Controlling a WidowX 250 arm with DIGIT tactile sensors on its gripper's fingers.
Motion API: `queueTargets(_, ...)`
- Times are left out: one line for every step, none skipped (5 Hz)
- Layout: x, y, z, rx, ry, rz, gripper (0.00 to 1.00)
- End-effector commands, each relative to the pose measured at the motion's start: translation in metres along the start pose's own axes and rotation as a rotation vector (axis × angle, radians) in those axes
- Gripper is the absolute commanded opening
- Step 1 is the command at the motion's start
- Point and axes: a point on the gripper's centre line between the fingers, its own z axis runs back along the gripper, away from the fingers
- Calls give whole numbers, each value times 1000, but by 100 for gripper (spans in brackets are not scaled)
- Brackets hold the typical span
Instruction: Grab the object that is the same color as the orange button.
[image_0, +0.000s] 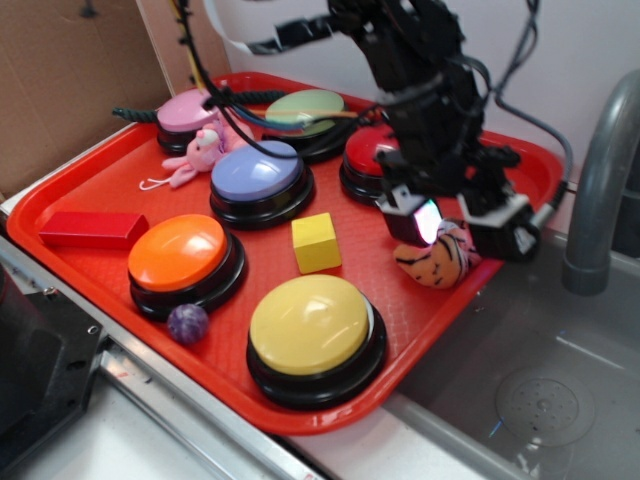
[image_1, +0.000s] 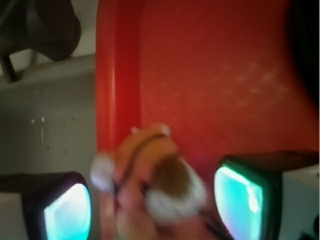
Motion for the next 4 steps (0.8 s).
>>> queueTargets(2,-23,4,-8,-23,27,0)
queueTargets(2,-22,9,0,-31,33,0)
queueTargets(3,-22,13,16,-35,26,0)
queueTargets(3,-20,33,76,-55,-50,0)
